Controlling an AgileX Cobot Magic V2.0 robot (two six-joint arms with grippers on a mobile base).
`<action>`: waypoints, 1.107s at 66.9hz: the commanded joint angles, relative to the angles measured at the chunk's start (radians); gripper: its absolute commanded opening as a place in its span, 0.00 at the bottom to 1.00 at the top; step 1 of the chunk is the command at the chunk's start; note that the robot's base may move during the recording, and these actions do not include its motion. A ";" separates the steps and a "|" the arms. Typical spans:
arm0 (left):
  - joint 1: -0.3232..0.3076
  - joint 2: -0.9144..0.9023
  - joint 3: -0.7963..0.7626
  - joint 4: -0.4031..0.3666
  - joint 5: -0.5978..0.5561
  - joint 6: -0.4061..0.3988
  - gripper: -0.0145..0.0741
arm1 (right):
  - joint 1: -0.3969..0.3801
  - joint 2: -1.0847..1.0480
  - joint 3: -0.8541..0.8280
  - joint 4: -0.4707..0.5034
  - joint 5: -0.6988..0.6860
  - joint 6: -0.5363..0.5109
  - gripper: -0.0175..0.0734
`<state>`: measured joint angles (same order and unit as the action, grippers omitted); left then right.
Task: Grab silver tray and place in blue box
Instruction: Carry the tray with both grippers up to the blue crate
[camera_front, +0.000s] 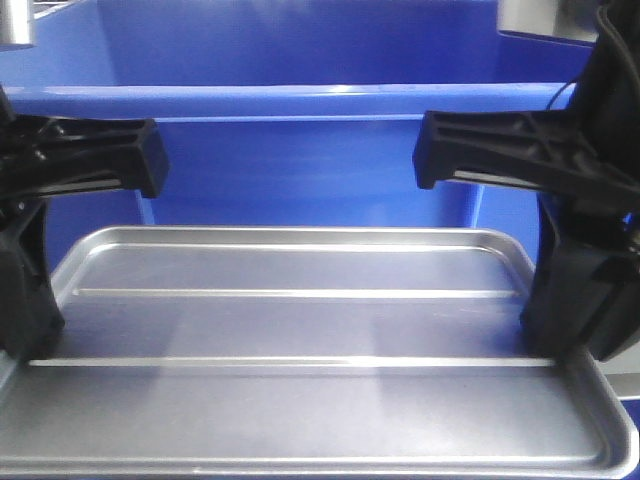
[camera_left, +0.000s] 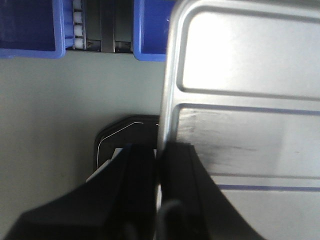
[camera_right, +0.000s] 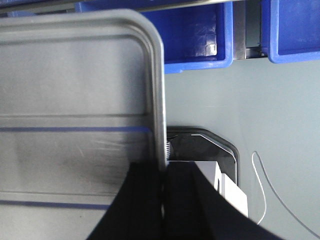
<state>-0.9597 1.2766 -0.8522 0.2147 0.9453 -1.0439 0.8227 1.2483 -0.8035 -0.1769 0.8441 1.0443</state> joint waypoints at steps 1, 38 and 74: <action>-0.002 -0.031 -0.026 0.047 0.042 -0.010 0.15 | -0.006 -0.027 -0.021 -0.052 0.026 -0.003 0.25; -0.002 -0.031 -0.026 0.047 0.042 -0.010 0.15 | -0.006 -0.027 -0.021 -0.052 0.026 -0.003 0.25; -0.002 -0.031 -0.026 0.047 0.042 -0.010 0.15 | -0.006 -0.027 -0.021 -0.052 0.026 -0.003 0.25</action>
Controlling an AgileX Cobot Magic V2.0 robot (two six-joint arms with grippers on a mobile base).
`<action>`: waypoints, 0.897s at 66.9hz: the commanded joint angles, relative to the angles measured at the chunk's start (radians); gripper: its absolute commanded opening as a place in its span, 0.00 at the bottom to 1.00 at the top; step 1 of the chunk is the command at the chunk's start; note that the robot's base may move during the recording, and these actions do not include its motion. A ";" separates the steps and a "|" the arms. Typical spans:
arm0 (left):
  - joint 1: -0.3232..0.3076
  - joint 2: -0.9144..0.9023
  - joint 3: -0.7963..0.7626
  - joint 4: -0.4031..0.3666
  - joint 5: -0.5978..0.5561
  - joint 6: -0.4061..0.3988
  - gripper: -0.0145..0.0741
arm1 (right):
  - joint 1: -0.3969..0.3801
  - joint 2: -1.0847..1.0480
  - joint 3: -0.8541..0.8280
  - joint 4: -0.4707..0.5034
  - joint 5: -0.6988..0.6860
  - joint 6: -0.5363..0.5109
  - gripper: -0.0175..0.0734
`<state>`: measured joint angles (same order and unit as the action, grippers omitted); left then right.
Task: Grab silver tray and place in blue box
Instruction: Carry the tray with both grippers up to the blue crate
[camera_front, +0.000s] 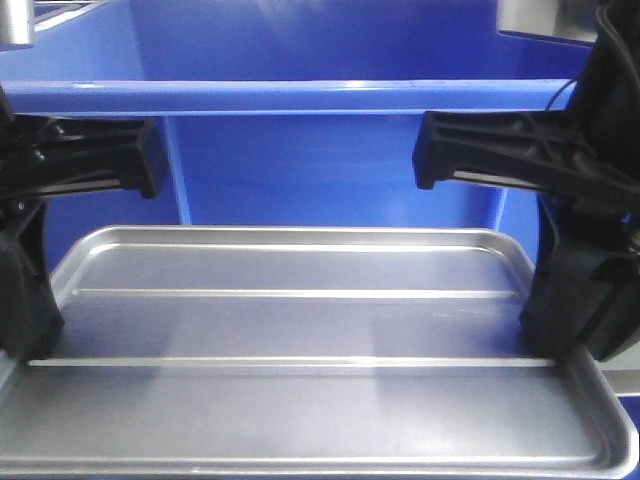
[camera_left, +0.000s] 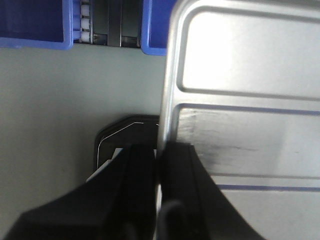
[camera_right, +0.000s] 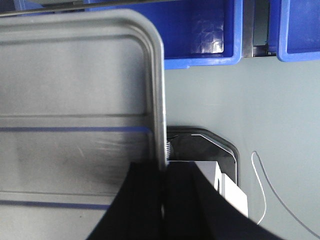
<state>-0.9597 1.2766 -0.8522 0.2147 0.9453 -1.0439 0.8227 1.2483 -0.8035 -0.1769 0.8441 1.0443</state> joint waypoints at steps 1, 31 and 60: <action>-0.002 -0.031 -0.026 0.047 0.042 -0.010 0.15 | -0.006 -0.027 -0.021 -0.052 0.026 -0.003 0.25; -0.002 -0.031 -0.026 0.047 0.042 -0.010 0.15 | -0.006 -0.027 -0.021 -0.052 0.026 -0.003 0.25; -0.002 -0.031 -0.026 0.047 0.042 -0.010 0.15 | -0.006 -0.027 -0.021 -0.052 0.026 -0.003 0.25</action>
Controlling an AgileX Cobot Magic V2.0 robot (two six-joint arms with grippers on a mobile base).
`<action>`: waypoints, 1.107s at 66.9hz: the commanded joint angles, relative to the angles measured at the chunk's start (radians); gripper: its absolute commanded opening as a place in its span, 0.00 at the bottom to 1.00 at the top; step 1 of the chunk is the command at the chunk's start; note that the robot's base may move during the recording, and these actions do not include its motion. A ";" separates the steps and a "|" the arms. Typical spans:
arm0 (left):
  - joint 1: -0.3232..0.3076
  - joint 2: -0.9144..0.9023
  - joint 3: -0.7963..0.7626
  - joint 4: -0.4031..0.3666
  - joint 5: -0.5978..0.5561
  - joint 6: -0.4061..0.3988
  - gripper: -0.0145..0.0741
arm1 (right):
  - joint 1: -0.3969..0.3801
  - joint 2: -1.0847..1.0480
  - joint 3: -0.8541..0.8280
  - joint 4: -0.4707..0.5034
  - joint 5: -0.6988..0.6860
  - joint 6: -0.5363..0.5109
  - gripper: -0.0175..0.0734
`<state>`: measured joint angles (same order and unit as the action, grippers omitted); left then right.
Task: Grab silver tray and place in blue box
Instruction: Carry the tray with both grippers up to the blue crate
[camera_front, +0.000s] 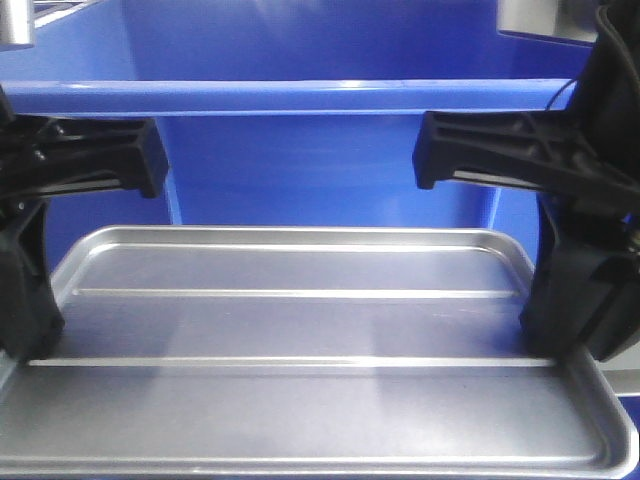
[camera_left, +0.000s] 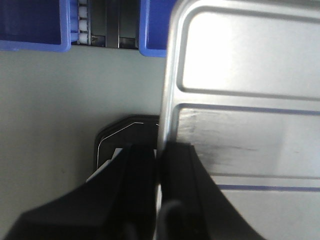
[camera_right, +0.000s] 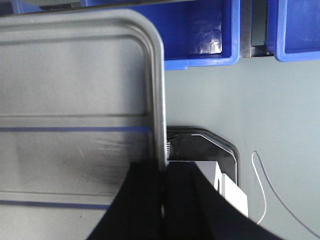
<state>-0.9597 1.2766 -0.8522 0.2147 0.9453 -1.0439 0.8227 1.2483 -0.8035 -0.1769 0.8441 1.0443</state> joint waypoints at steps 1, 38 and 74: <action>-0.002 -0.031 -0.026 0.047 0.042 -0.010 0.15 | -0.006 -0.027 -0.021 -0.052 0.026 -0.003 0.25; -0.002 -0.031 -0.026 0.073 0.034 -0.010 0.15 | -0.006 -0.027 -0.021 -0.052 0.029 -0.003 0.25; -0.173 -0.161 -0.040 0.080 0.126 -0.179 0.15 | 0.091 -0.156 -0.037 -0.055 0.173 0.105 0.25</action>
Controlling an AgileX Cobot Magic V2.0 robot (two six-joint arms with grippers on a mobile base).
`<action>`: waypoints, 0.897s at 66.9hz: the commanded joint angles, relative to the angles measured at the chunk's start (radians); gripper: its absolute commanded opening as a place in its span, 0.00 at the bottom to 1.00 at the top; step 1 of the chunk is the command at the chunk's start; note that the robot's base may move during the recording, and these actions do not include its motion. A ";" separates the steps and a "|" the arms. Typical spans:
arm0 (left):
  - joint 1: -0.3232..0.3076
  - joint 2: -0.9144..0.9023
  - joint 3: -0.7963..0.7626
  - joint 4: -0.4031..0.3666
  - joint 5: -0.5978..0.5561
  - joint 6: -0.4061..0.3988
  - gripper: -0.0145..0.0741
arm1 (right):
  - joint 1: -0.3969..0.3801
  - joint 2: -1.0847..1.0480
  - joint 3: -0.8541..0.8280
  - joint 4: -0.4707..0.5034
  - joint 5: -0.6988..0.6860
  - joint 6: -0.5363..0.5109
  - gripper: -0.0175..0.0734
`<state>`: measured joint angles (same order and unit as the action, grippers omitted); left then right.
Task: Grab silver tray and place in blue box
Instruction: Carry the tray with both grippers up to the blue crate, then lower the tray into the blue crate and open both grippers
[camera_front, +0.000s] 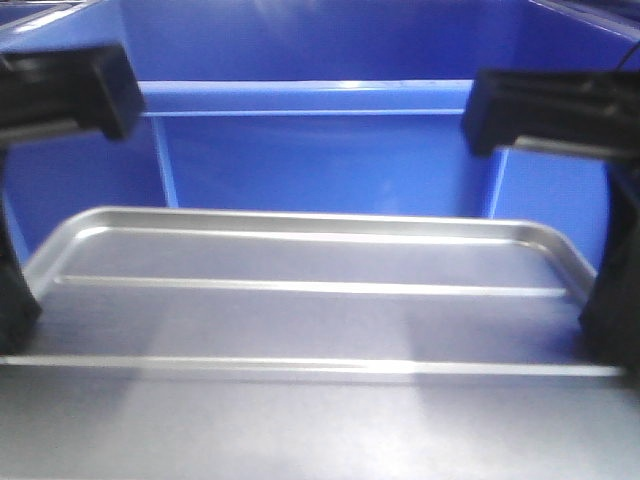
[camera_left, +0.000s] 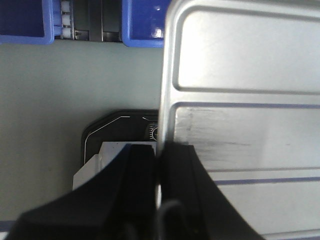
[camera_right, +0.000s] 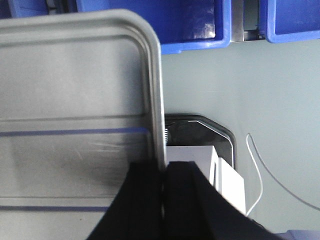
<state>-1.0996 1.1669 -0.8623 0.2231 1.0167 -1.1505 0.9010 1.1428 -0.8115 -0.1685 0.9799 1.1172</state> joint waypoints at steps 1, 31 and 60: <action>-0.041 -0.056 -0.030 0.081 0.060 -0.080 0.15 | 0.015 -0.055 -0.029 -0.063 0.038 0.032 0.25; -0.067 -0.073 -0.240 0.227 0.132 -0.045 0.15 | 0.042 -0.090 -0.293 -0.195 0.176 -0.027 0.26; 0.050 0.048 -0.494 0.285 0.047 0.136 0.15 | 0.015 0.043 -0.530 -0.240 0.125 -0.143 0.26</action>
<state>-1.0715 1.1959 -1.2775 0.5002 1.1898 -1.0555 0.9275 1.1637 -1.2610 -0.3979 1.2194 1.0131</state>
